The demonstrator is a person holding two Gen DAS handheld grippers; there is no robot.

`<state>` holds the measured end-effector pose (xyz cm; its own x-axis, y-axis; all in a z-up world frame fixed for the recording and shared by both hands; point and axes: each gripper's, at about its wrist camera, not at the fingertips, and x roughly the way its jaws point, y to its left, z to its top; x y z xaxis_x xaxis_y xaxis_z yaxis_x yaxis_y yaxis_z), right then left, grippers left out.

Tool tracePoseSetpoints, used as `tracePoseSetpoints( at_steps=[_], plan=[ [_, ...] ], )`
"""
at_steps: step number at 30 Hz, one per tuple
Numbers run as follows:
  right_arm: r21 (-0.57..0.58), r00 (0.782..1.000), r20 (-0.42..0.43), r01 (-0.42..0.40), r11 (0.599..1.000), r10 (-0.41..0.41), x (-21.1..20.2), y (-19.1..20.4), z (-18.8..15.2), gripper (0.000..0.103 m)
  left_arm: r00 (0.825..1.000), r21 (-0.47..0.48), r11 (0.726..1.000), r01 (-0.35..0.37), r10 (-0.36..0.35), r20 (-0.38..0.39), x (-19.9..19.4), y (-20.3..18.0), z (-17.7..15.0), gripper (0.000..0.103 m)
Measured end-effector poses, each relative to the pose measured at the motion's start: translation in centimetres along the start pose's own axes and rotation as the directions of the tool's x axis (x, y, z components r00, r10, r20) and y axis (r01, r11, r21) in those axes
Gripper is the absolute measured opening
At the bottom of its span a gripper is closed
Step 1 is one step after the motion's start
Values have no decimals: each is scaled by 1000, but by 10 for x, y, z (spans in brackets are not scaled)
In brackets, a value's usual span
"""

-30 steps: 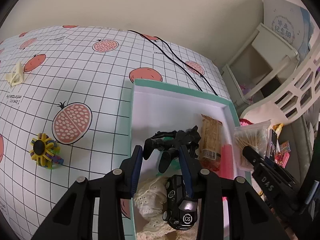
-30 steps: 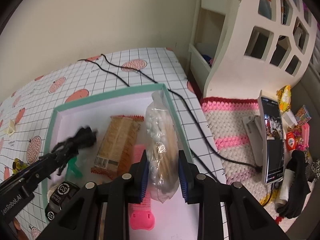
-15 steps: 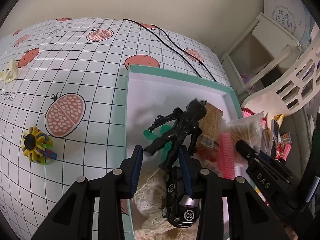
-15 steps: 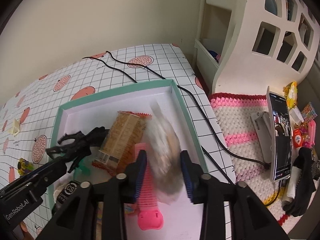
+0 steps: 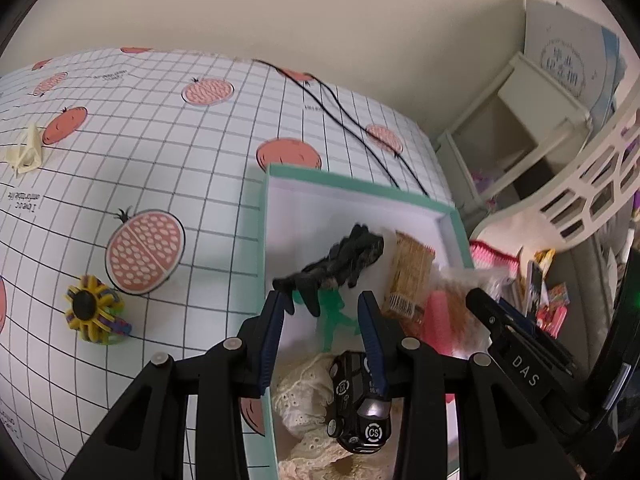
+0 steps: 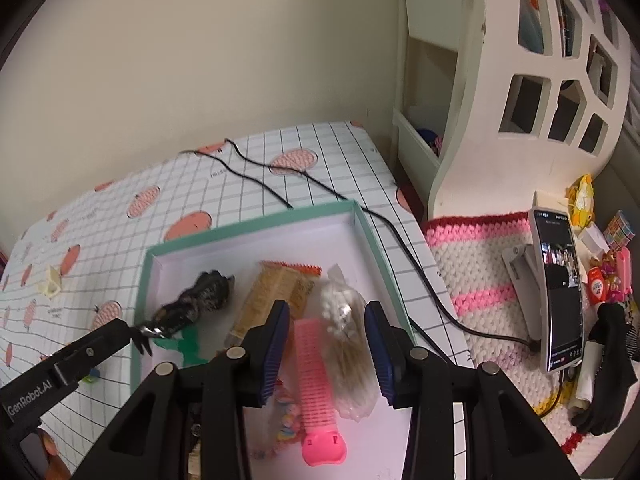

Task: Organize objects
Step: 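Open both grippers to drop the black figure and swab bag into the tray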

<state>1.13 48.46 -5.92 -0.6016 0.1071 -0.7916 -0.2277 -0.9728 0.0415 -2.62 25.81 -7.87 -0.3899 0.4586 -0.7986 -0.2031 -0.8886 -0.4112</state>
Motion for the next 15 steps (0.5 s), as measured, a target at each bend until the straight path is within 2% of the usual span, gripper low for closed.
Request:
tracePoseSetpoints(
  at_steps=[8,14,15],
  plan=[
    [-2,999,30,-38,999,38,-7,7,2,43,998,-34,999,-8,10,58,-15,11,9,39],
    [-19,998,26,-59,998,60,-6,14,1,43,992,-37,997,-65,69,104,-24,18,13,41],
    [-21,998,25,-61,998,62,-5,15,0,47,990,-35,996,-81,85,114,-25,19,13,44]
  ],
)
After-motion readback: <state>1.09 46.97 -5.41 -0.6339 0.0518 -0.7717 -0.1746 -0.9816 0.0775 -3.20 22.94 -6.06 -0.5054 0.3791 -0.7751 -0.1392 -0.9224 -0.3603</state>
